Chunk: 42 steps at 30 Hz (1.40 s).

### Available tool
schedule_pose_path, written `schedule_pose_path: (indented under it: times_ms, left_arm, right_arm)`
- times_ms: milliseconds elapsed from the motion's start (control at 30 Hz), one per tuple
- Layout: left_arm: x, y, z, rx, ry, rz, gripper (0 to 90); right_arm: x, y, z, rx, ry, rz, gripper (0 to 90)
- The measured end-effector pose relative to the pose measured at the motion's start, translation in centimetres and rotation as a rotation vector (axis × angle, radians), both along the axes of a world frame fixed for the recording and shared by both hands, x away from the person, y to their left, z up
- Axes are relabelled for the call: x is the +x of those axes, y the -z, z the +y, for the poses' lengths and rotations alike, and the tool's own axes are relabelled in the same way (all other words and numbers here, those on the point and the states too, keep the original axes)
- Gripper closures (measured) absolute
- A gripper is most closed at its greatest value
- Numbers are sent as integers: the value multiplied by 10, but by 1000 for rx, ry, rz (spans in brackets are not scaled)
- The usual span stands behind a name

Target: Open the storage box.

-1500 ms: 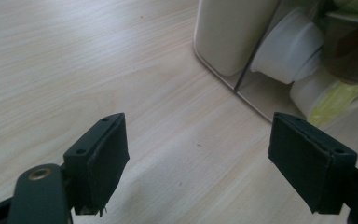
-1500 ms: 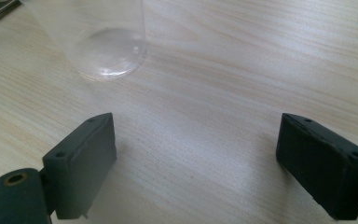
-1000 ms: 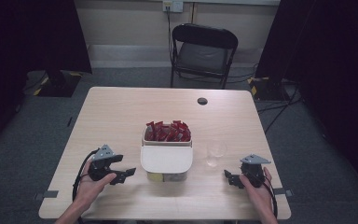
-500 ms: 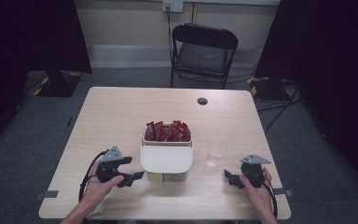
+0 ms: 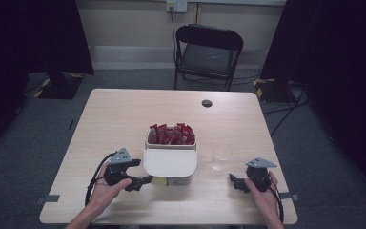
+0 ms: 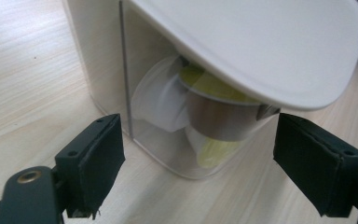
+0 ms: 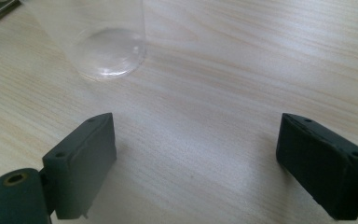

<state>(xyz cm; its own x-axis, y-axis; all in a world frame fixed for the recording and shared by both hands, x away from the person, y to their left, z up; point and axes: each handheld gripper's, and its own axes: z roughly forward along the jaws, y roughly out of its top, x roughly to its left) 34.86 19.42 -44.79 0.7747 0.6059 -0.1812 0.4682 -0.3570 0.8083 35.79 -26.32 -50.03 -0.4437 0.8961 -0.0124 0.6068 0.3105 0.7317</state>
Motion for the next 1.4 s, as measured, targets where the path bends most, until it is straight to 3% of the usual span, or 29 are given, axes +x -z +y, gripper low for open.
schedule_pose_path:
  times_ms: [200, 500, 1100, 1200, 1400]
  left_arm:
    - [0, -4, 1, -16, -1, 5, 155]
    - [0, -9, -5, 7, 14, -15, 155]
    - [1, -16, -4, -40, 14, -13, 155]
    - [1, -17, -3, -31, 17, -12, 156]
    - [3, -22, -1, -60, 12, -9, 160]
  right_arm:
    - [0, 0, 0, 0, 0, 0, 116]
    - [0, 0, 0, 0, 0, 0, 116]
    - [0, 0, 0, 0, 0, 0, 116]
    - [0, 0, 0, 0, 0, 0, 115]
    - [0, 0, 0, 0, 0, 0, 116]
